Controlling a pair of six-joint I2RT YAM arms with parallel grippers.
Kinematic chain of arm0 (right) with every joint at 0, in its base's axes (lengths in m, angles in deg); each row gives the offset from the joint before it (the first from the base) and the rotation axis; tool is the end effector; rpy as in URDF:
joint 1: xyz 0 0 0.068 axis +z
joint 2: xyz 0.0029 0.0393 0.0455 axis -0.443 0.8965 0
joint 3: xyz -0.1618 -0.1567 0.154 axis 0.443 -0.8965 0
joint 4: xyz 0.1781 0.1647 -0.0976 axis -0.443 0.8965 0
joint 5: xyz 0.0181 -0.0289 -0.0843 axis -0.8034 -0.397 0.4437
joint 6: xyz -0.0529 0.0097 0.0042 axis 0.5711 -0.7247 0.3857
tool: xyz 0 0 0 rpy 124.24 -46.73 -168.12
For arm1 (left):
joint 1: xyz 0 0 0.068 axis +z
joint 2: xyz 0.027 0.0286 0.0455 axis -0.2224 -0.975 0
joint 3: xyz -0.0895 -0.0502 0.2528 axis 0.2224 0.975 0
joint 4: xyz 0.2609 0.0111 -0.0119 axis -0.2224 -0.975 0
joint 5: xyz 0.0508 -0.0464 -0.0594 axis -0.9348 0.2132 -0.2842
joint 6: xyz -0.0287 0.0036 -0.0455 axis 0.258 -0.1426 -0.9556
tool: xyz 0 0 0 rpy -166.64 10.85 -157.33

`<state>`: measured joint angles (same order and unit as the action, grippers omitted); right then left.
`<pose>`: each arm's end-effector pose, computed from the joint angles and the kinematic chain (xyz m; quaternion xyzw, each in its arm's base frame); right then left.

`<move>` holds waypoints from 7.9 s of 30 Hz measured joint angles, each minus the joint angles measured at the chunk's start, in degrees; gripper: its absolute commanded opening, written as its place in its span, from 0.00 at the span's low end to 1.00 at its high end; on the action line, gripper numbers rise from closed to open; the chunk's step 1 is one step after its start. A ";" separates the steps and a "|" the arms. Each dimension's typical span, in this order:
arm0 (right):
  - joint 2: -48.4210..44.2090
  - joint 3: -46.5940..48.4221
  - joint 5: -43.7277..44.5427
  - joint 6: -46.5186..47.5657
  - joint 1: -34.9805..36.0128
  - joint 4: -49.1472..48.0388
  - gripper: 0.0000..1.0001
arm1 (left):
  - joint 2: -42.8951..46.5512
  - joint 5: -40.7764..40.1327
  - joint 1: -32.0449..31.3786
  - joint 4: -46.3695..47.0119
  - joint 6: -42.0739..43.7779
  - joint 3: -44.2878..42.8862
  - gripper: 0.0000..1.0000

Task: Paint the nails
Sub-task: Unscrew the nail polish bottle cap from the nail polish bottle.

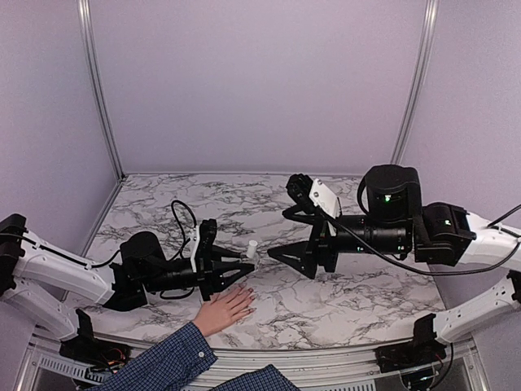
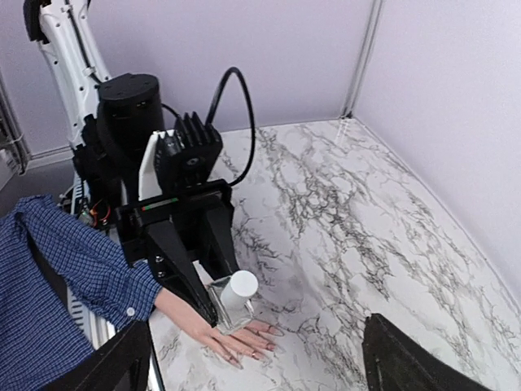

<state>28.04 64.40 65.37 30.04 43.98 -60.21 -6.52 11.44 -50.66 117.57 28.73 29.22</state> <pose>0.0854 0.2365 0.3724 -0.5056 0.6431 0.2979 0.4921 0.1149 -0.2528 0.2322 0.4036 0.5171 -0.5034 0.5624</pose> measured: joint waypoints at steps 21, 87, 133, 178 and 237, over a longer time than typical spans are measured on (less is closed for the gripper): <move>9.20 1.57 5.99 -18.29 -3.43 -11.04 0.67 | -0.57 -16.33 -0.72 5.75 -0.85 0.13 0.00; 11.96 2.16 -5.01 -17.11 -5.38 -14.73 0.31 | -0.81 -13.25 -2.54 5.68 1.55 -3.21 0.00; 11.87 2.91 -15.06 -11.19 -6.36 -12.17 0.00 | 1.49 -6.25 -1.14 2.91 0.50 -3.41 0.00; 9.22 2.14 -31.58 -4.24 -6.75 -12.63 0.01 | 4.17 8.44 -1.64 -0.92 0.04 -5.73 0.00; 17.55 8.83 6.01 -21.42 -7.21 -11.23 0.63 | 4.90 -25.20 0.98 -9.64 3.87 -4.09 0.00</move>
<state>45.59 73.23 71.38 8.62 36.77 -71.44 -1.63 -13.76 -49.67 107.94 32.60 25.14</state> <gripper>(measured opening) 0.658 0.210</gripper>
